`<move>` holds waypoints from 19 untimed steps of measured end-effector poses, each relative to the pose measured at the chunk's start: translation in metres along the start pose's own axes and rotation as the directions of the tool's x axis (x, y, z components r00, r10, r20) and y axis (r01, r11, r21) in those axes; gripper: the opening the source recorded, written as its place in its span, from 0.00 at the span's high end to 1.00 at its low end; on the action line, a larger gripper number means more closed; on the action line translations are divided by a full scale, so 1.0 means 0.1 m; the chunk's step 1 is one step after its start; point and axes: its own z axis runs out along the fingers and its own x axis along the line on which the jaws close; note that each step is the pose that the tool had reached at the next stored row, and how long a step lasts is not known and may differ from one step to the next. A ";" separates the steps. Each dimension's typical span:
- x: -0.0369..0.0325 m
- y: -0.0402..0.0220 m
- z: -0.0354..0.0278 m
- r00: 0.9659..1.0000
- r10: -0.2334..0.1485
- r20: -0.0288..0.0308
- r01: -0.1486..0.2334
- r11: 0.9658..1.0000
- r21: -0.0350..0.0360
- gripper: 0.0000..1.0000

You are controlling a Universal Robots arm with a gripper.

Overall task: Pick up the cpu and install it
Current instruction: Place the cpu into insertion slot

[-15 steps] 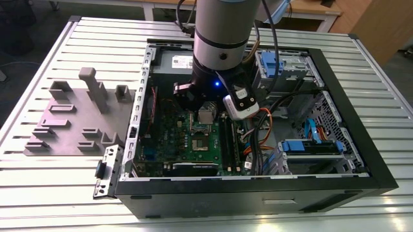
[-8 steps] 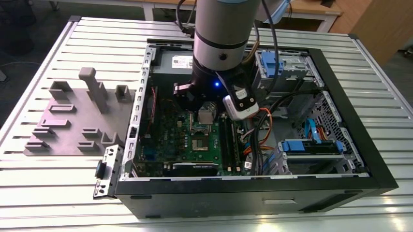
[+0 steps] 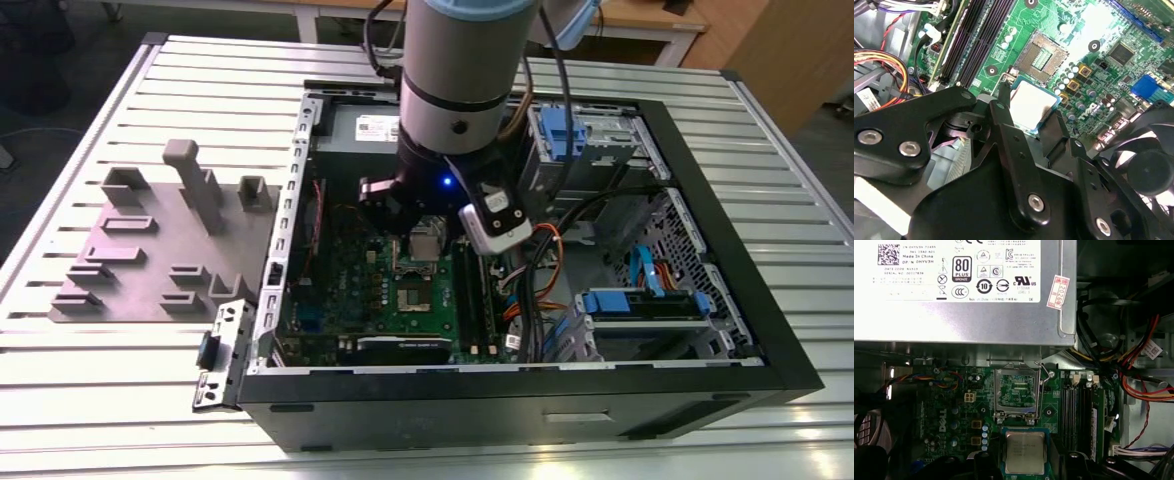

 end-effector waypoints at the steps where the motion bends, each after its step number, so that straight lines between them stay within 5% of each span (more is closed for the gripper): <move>1: 0.000 0.000 0.010 1.000 0.000 0.000 0.000 1.000 0.000 0.53; 6: -0.001 -0.003 0.058 1.000 0.000 0.000 0.000 1.000 0.000 0.53; 19: -0.001 -0.003 0.066 1.000 0.000 0.000 0.000 1.000 0.000 0.53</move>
